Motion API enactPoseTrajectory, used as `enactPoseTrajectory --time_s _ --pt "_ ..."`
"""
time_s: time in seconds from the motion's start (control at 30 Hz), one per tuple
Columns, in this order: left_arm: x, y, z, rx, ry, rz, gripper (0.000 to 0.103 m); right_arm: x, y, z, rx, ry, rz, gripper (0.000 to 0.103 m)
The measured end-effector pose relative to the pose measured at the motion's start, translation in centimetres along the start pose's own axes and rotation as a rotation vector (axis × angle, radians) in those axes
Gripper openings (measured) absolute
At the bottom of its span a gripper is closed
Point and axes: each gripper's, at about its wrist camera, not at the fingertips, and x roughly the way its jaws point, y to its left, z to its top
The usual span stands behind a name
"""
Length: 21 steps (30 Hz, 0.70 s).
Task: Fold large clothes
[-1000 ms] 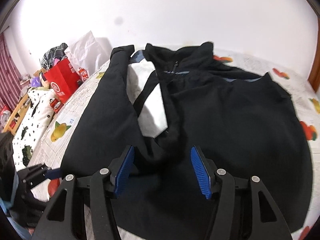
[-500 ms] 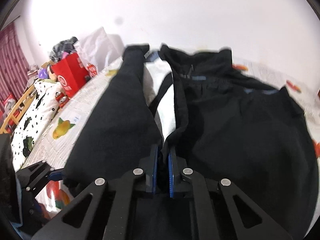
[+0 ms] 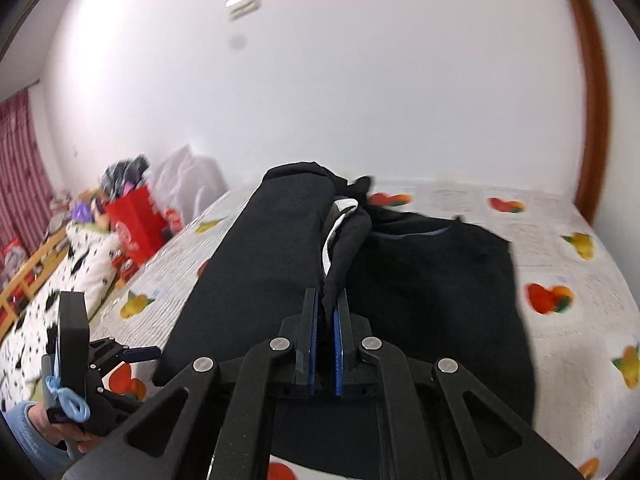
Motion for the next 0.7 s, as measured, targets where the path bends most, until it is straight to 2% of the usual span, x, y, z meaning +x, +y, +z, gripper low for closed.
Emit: enactPoseTrajectory --time_s 0.17,0.33,0.4,0.5,0.53,0.57,0.63,0.7 --pt "0.2 -0.3 0.3 0.000 0.000 0.005 0.080 -1.9 -3.0 -2.3 0.053 0.002 -0.015 0.006" --pt "0.4 -0.4 0.3 0.004 -0.004 -0.006 0.080 -0.4 -4.2 -5.8 0.042 0.101 -0.083 0.007" --pt "0.1 -0.5 0.1 0.016 -0.017 -0.026 0.077 -0.1 -4.7 -6.4 0.044 0.127 -0.098 0.010" --pt "-0.8 -1.3 0.2 0.049 -0.056 -0.064 0.077 0.2 -5.4 -6.6 0.068 0.144 -0.102 0.021" --pt "-0.9 -1.7 0.3 0.055 -0.062 -0.073 0.077 0.3 -5.7 -6.5 0.075 0.147 -0.098 0.031" --pt "-0.9 -2.0 0.5 0.059 -0.064 -0.083 0.077 0.5 -5.9 -6.3 0.081 0.152 -0.092 0.047" --pt "-0.8 -2.6 0.8 0.057 -0.053 -0.111 0.077 1.1 -6.3 -6.0 0.098 0.150 -0.079 0.060" --pt "-0.3 -3.2 1.1 0.064 -0.039 -0.140 0.077 2.4 -6.7 -5.7 0.117 0.182 -0.065 0.061"
